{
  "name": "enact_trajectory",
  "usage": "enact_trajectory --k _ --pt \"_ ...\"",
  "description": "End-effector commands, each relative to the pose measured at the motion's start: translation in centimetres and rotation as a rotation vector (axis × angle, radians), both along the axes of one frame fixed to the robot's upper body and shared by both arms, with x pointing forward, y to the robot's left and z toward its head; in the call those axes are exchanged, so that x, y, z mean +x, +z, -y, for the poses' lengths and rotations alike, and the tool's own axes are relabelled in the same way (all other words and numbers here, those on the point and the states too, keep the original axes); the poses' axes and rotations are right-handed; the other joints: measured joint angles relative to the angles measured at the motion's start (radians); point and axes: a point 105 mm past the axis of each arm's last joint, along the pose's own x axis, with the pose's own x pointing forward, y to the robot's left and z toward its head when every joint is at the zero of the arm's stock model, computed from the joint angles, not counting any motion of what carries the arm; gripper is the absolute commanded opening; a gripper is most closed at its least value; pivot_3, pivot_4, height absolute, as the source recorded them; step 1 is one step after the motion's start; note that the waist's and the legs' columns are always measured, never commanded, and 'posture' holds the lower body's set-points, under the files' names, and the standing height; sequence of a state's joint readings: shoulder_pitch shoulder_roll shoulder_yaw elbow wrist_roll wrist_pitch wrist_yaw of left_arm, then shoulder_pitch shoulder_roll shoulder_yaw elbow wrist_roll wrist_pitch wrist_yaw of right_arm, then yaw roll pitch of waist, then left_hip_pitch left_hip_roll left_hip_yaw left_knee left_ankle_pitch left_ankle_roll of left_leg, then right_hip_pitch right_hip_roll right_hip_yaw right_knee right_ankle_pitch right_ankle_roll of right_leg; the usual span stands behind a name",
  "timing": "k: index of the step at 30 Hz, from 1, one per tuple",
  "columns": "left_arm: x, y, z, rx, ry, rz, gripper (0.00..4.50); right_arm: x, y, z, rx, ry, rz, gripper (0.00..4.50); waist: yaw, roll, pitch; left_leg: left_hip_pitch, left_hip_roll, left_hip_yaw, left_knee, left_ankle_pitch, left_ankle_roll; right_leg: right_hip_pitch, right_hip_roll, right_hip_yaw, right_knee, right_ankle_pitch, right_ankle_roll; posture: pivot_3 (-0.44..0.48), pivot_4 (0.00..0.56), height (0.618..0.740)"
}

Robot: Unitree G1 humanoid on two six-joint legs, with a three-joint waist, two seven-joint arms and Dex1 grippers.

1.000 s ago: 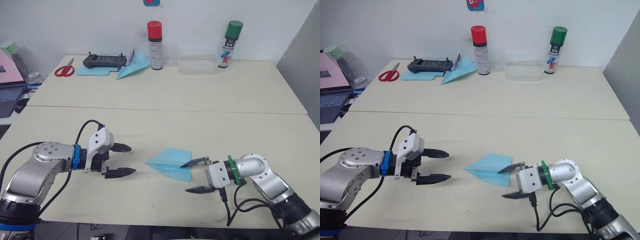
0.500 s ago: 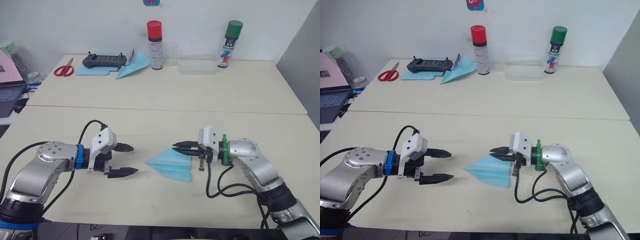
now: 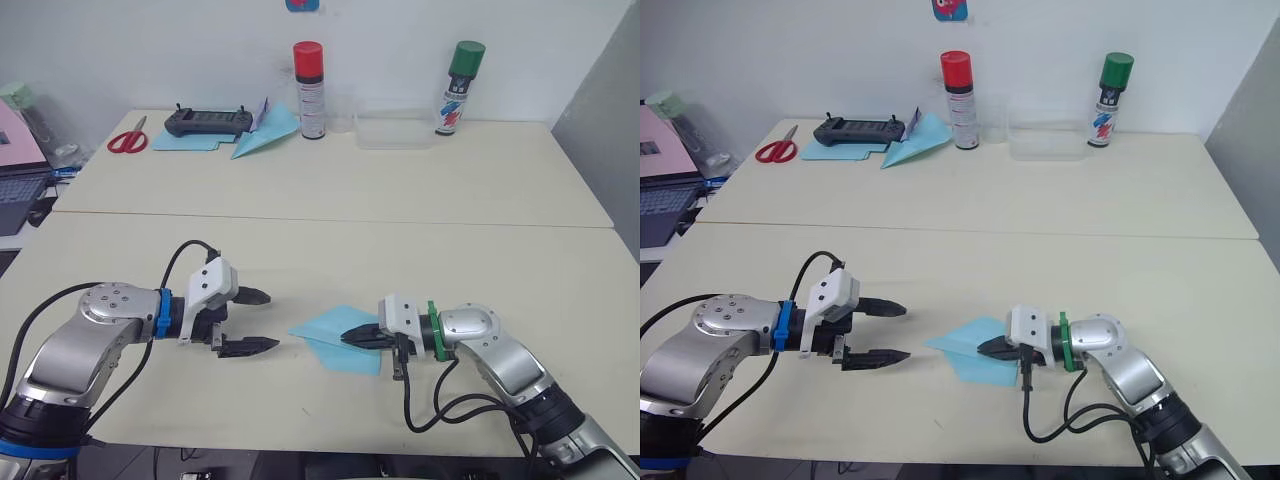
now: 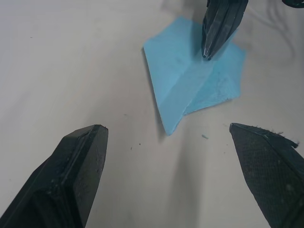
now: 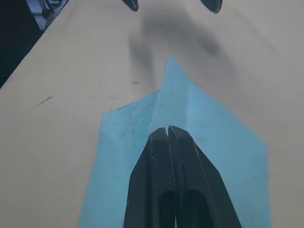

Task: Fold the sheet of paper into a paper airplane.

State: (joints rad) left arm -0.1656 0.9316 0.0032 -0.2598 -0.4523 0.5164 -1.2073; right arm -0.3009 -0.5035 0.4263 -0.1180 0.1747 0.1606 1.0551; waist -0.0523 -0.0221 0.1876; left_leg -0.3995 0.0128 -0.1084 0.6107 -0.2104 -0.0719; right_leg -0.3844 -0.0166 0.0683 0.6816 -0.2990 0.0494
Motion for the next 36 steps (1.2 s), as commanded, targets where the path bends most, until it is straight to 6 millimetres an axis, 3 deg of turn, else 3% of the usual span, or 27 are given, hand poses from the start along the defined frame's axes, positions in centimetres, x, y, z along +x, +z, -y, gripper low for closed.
enact_trajectory --k 1,9,16,20,31,36 --pt "0.0 0.7 1.0 -0.014 -0.032 0.033 4.5 -0.2 0.2 -0.1 -0.015 0.031 0.03 0.03 0.0 0.0 0.0 0.0 0.0 0.0 0.0 0.0 0.0 0.0 0.0 0.0 0.0 0.0 0.0 0.0 0.15 0.74" --pt "-0.6 0.8 3.0 -0.049 -0.086 0.026 4.5 0.2 -1.9 0.6 -0.163 0.088 0.157 0.03 0.0 0.0 0.0 0.0 0.0 0.0 0.0 0.0 0.0 0.0 0.0 0.0 0.0 0.0 0.0 0.0 0.15 0.74" --pt "-0.5 0.5 5.6 -0.123 -0.094 0.047 4.5 0.3 -2.2 0.9 -0.198 0.113 0.209 0.03 0.001 0.0 0.0 0.004 0.0 0.0 0.001 0.0 0.0 0.005 0.0 0.0 0.0 0.0 0.0 0.0 0.15 0.74" --pt "-0.7 0.1 6.7 -0.18 -0.082 0.04 3.63 0.4 -2.0 1.3 -0.194 0.091 0.214 0.0 0.002 -0.001 0.0 0.005 0.0 0.0 0.002 0.0 0.0 0.006 0.0 0.0 0.0 0.0 0.001 0.0 0.15 0.74" --pt "-1.0 -2.5 6.8 -0.154 -0.055 -0.032 0.13 0.4 -1.9 1.5 -0.197 0.08 0.213 0.0 0.004 -0.001 0.0 0.009 -0.001 0.0 0.002 0.0 0.0 0.011 0.0 0.0 -0.001 0.0 0.001 0.0 0.15 0.74" --pt "-0.6 -5.4 6.0 -0.042 -0.004 -0.055 0.01 0.4 -1.8 1.6 -0.196 0.077 0.214 0.0 0.004 -0.001 -0.001 0.009 -0.001 -0.001 0.002 0.0 0.0 0.011 0.0 0.0 -0.001 0.0 0.001 0.0 0.15 0.74"
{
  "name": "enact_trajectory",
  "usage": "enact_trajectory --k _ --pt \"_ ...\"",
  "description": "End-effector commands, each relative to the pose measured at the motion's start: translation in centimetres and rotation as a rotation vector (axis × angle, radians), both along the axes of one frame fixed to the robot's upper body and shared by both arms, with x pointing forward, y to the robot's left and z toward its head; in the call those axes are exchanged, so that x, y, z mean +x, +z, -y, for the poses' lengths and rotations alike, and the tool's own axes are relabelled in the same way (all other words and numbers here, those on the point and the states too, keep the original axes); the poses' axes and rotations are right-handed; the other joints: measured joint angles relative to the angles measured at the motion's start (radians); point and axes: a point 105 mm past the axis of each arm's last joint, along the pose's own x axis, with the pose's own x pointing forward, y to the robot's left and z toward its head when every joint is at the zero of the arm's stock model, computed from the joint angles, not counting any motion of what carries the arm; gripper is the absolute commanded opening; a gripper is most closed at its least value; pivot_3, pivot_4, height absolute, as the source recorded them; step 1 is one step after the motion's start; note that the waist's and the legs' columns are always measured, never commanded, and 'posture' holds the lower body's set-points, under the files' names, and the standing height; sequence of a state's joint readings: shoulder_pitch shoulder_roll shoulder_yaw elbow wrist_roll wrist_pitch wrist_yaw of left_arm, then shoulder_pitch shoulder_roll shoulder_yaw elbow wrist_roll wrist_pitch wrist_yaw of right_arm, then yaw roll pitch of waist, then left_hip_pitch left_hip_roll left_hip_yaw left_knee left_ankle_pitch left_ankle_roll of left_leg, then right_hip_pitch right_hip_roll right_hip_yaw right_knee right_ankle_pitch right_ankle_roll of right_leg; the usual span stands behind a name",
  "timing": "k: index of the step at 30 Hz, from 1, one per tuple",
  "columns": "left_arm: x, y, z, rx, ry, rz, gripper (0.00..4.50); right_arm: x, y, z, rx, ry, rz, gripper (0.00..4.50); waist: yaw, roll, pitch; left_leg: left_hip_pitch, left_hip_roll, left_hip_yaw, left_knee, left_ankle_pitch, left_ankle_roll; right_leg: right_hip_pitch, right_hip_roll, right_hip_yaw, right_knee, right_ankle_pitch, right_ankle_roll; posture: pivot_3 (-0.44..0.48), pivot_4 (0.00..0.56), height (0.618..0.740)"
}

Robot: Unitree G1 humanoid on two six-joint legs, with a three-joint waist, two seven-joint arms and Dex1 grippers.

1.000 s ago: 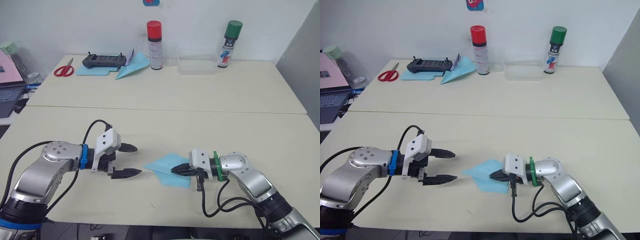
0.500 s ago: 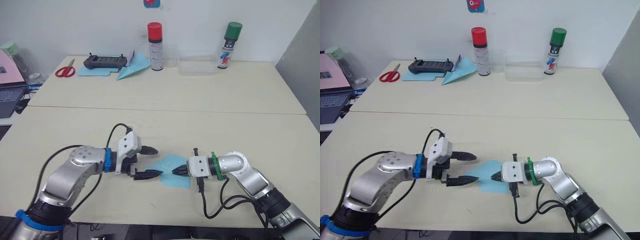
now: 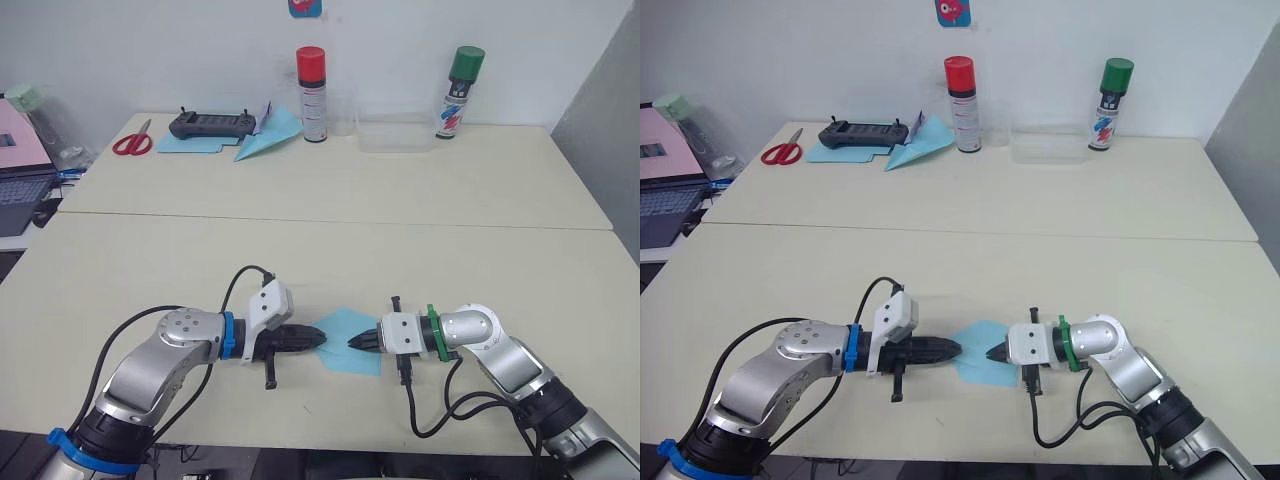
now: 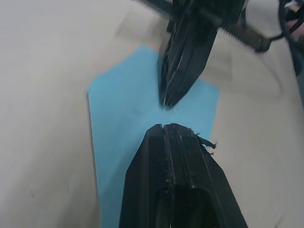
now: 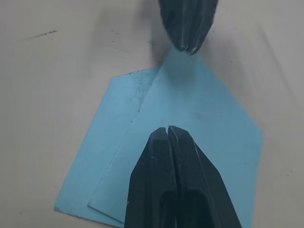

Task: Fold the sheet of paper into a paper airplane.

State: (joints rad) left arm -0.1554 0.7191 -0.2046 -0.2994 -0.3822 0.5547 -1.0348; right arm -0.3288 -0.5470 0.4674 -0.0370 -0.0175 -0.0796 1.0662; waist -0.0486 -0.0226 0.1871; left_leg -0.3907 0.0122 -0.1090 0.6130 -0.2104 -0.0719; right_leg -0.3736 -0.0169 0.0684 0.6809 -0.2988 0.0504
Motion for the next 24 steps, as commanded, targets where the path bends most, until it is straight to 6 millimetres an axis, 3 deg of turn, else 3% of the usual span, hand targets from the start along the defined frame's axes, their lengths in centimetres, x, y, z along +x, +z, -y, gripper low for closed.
enact_trajectory --k 1,8,12,16,24 --pt "0.4 -1.4 -0.2 0.067 0.02 0.037 0.01 0.0 -0.4 0.7 -0.033 -0.019 -0.009 0.0 0.0 0.0 0.0 0.0 0.0 0.0 0.0 0.0 0.0 0.0 0.0 0.0 0.0 0.0 0.0 0.0 0.15 0.74" --pt "-0.2 -3.4 -0.8 0.11 0.031 -0.018 0.01 -0.1 0.0 0.8 -0.018 -0.035 -0.02 0.0 0.008 0.001 -0.002 0.005 0.0 0.0 0.0 0.0 0.0 0.004 0.0 0.001 0.0 0.0 0.0 0.0 0.15 0.74" --pt "-0.7 -4.1 -1.3 0.134 0.031 -0.048 0.01 0.9 1.8 0.9 0.118 -0.157 -0.075 0.0 0.008 0.001 -0.002 0.006 0.0 0.001 -0.001 0.0 0.0 0.005 0.0 0.001 0.0 0.0 0.0 0.0 0.15 0.74" --pt "-0.7 -4.0 -1.3 0.128 0.04 -0.055 0.0 1.4 3.9 2.3 0.264 -0.306 -0.229 0.98 0.008 0.001 -0.002 0.006 0.0 0.001 -0.001 0.0 0.0 0.004 0.0 0.001 0.0 0.0 0.0 0.0 0.15 0.74" --pt "-0.5 -4.2 -1.6 0.157 0.033 -0.05 0.0 0.8 3.2 6.0 0.304 -0.544 -0.489 3.9 0.008 0.002 -0.003 0.006 0.0 0.001 -0.002 0.0 0.0 0.004 0.0 0.001 0.0 -0.001 -0.001 0.0 0.15 0.74"
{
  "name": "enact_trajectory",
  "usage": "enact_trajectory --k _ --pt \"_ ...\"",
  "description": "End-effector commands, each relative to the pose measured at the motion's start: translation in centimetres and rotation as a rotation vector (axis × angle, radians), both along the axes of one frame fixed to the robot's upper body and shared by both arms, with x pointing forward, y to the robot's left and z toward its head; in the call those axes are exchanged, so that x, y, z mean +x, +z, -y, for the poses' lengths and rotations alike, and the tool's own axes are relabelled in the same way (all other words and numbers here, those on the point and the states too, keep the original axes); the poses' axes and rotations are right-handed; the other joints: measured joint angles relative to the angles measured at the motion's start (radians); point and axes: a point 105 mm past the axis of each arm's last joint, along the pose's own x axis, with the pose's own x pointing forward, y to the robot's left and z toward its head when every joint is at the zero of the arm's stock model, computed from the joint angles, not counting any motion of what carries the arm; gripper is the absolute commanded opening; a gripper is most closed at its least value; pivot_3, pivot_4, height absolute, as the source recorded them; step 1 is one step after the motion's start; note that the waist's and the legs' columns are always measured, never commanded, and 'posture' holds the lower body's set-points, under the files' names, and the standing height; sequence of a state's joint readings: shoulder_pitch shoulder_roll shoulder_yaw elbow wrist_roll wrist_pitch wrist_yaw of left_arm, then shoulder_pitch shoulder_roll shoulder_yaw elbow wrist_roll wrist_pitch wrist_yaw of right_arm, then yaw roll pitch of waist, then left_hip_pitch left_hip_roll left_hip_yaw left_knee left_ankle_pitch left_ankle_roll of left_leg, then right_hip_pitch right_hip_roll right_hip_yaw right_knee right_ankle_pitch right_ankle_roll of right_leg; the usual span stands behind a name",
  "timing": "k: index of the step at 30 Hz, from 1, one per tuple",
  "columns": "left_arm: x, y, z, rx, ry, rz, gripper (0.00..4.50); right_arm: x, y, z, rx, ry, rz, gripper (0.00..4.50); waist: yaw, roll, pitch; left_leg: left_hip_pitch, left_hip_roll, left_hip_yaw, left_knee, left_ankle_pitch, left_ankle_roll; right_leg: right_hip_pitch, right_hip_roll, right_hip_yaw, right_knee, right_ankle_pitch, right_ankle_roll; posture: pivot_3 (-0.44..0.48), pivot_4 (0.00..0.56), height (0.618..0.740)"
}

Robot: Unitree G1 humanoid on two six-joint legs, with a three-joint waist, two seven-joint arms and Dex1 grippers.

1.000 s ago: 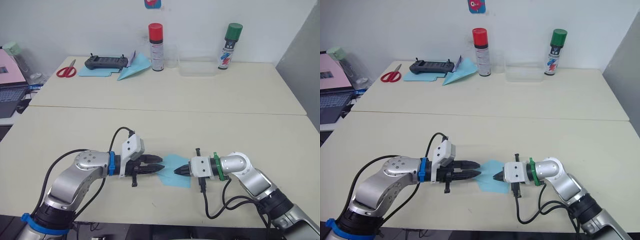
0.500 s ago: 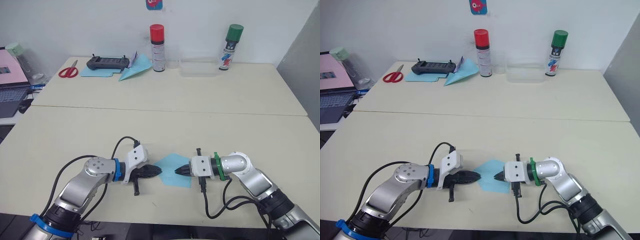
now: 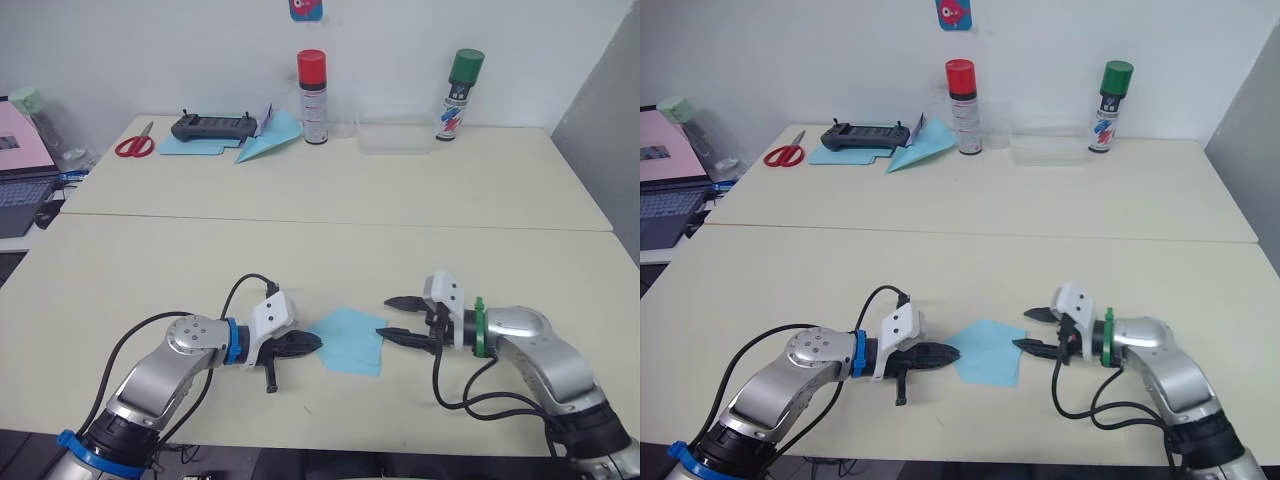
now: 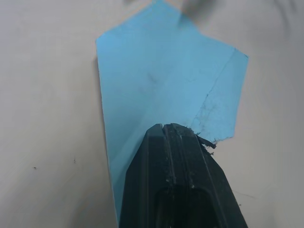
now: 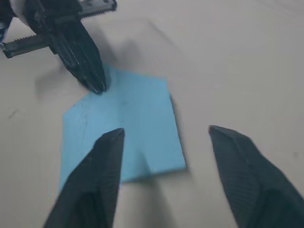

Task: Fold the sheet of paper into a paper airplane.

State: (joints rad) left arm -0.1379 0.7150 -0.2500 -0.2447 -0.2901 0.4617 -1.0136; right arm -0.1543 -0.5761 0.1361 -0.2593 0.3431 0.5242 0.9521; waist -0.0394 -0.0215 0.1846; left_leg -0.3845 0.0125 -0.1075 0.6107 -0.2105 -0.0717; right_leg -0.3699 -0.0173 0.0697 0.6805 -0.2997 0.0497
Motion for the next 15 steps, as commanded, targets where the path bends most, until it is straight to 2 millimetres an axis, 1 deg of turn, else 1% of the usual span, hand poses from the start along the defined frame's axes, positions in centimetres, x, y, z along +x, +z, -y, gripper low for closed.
enact_trajectory --k 1,4,7,11,15 --pt "-0.6 -2.3 -1.3 0.085 0.031 -0.09 0.0 -0.4 1.3 0.3 0.077 -0.053 -0.095 3.9 -0.002 0.001 0.0 0.0 0.0 0.0 0.0 0.0 0.0 0.0 0.0 0.0 0.0 0.0 0.0 0.0 0.15 0.74" --pt "-0.4 -2.3 -1.3 0.089 0.029 -0.082 0.0 -0.7 1.9 -0.1 0.149 -0.087 -0.207 3.9 -0.002 0.001 -0.001 0.0 0.0 0.0 0.0 0.0 0.0 0.0 0.0 0.0 0.0 0.0 0.0 0.0 0.15 0.74" --pt "-0.2 -2.2 -1.3 0.09 0.028 -0.08 0.0 -1.1 1.5 -0.6 0.159 -0.096 -0.31 3.9 -0.002 0.001 -0.001 0.0 0.0 0.0 0.0 0.0 0.0 0.0 0.0 0.0 0.0 0.0 0.0 0.0 0.15 0.74" --pt "-0.1 -2.1 -1.2 0.087 0.025 -0.079 0.0 -1.5 1.5 -1.4 0.2 -0.097 -0.423 3.9 -0.001 0.001 -0.001 0.0 0.0 0.0 0.0 0.0 0.0 0.0 0.0 0.0 0.0 0.0 0.0 0.0 0.15 0.74" --pt "-0.1 -1.9 -1.3 0.087 0.028 -0.074 0.0 -2.0 0.5 -1.6 0.154 -0.101 -0.487 3.9 -0.001 0.001 -0.001 -0.001 0.0 0.0 0.0 0.0 0.0 0.0 0.0 0.0 -0.001 0.0 0.0 0.0 0.15 0.74"
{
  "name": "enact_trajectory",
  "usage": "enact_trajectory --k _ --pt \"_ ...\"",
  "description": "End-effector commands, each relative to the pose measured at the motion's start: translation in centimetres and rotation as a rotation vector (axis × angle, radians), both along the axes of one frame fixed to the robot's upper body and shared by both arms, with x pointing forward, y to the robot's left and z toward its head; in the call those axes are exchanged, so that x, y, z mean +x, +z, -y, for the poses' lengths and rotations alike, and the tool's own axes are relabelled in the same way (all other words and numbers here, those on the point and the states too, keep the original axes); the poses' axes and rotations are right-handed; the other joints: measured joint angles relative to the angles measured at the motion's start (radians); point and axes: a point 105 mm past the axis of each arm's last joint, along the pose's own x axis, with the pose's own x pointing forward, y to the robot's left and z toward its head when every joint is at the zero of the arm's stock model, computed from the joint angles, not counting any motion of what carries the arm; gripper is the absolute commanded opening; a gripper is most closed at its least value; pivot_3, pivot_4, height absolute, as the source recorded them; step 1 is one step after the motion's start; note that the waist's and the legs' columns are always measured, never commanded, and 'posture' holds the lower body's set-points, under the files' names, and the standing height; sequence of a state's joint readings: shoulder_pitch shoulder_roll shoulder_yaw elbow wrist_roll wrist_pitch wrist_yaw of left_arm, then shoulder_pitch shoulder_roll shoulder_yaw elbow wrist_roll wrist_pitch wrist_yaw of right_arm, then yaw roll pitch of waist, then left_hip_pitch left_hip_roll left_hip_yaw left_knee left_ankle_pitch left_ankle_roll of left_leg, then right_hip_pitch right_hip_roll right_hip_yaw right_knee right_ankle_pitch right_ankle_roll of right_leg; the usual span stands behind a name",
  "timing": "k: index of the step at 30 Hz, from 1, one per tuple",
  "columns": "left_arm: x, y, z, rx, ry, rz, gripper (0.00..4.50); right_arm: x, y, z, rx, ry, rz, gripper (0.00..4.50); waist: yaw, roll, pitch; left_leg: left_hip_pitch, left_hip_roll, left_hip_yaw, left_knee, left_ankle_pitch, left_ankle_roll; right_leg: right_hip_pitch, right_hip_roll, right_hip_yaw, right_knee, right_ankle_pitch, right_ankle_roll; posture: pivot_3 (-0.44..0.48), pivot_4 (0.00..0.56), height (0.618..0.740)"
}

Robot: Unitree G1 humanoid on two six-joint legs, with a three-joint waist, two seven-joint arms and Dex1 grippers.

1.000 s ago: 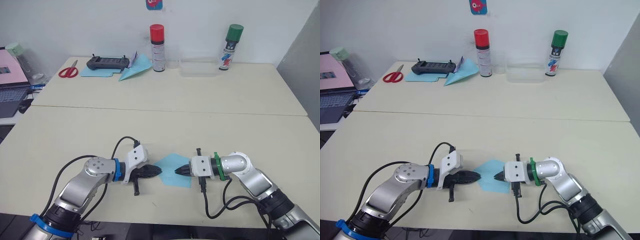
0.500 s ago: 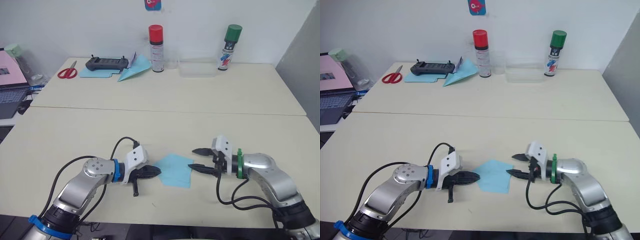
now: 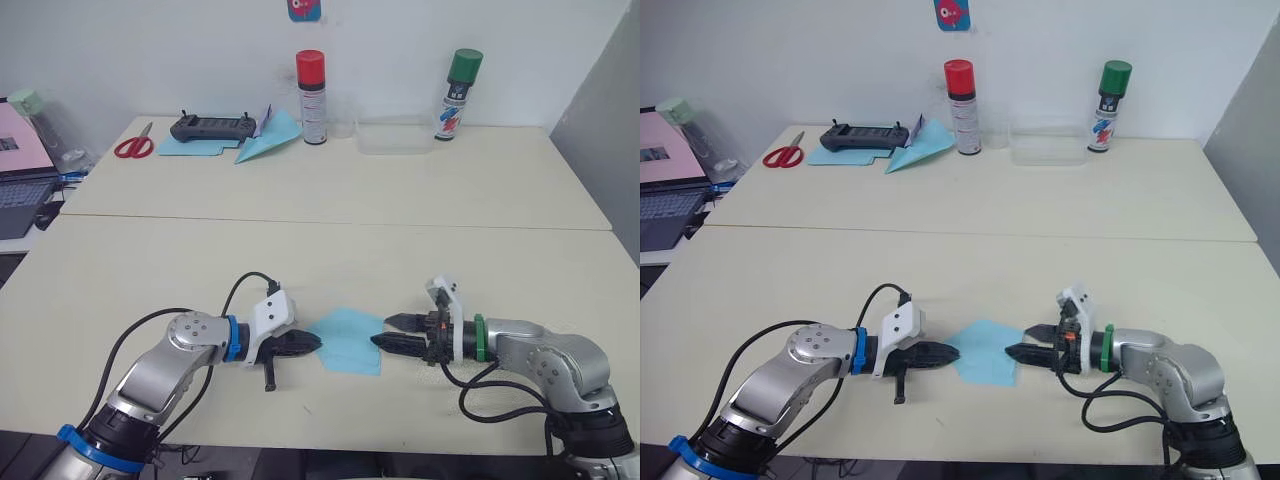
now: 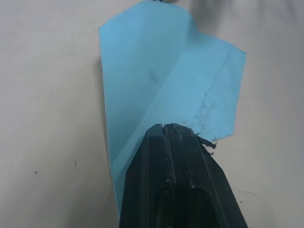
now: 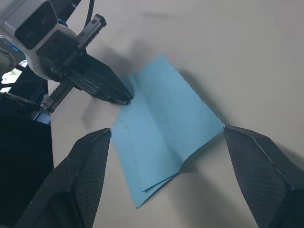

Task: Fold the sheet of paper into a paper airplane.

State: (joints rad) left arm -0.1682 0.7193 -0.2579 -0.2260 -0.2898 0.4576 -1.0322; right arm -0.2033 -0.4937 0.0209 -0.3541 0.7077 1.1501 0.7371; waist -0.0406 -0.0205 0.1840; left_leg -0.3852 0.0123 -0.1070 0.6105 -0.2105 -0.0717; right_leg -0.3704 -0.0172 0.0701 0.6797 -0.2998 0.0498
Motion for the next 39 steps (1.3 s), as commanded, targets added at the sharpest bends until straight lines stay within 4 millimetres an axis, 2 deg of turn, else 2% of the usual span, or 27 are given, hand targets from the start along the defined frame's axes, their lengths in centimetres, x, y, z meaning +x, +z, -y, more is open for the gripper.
enact_trajectory --k 1,11,18,24,32,39 --pt "-0.5 -2.2 -1.4 0.083 0.048 -0.078 0.0 -0.6 0.3 -0.2 -0.004 0.025 -0.021 3.9 0.0 0.0 0.0 0.0 0.0 0.0 0.0 0.0 0.0 0.0 0.0 0.0 0.0 0.0 0.0 0.0 0.15 0.74" --pt "-0.9 -2.2 -1.6 0.085 0.061 -0.081 0.0 -1.1 0.2 -0.3 0.012 0.042 -0.088 3.9 -0.001 0.0 0.0 0.0 0.0 0.0 -0.001 0.0 0.0 -0.001 0.0 0.0 0.0 -0.001 -0.001 0.0 0.15 0.74" --pt "-0.8 -2.1 -1.7 0.085 0.065 -0.077 0.0 -1.1 0.6 0.5 0.019 0.033 -0.106 3.9 -0.001 0.0 0.0 -0.003 0.001 0.0 -0.002 0.0 0.0 -0.003 0.0 0.0 0.0 -0.001 -0.001 0.0 0.15 0.74" --pt "-0.6 -2.0 -1.7 0.088 0.063 -0.073 0.0 -0.9 0.4 0.0 0.026 0.021 -0.106 3.9 -0.002 0.0 0.0 -0.004 0.001 0.0 -0.002 0.0 0.0 -0.004 0.0 0.0 -0.001 -0.001 -0.001 0.0 0.15 0.74" --pt "-0.4 -1.9 -1.7 0.087 0.058 -0.071 0.0 0.1 0.4 -1.9 0.086 -0.014 -0.086 3.9 -0.007 0.0 0.0 -0.004 0.001 0.0 -0.002 0.0 0.0 -0.004 0.001 0.0 -0.001 -0.001 -0.001 0.0 0.15 0.74" --pt "-0.4 -1.9 -1.5 0.086 0.051 -0.07 0.0 2.1 0.7 -3.9 0.11 -0.016 0.078 3.9 -0.013 0.0 0.0 -0.004 0.001 0.0 -0.002 0.0 0.0 -0.005 0.001 0.0 -0.001 -0.001 -0.001 0.0 0.15 0.74"
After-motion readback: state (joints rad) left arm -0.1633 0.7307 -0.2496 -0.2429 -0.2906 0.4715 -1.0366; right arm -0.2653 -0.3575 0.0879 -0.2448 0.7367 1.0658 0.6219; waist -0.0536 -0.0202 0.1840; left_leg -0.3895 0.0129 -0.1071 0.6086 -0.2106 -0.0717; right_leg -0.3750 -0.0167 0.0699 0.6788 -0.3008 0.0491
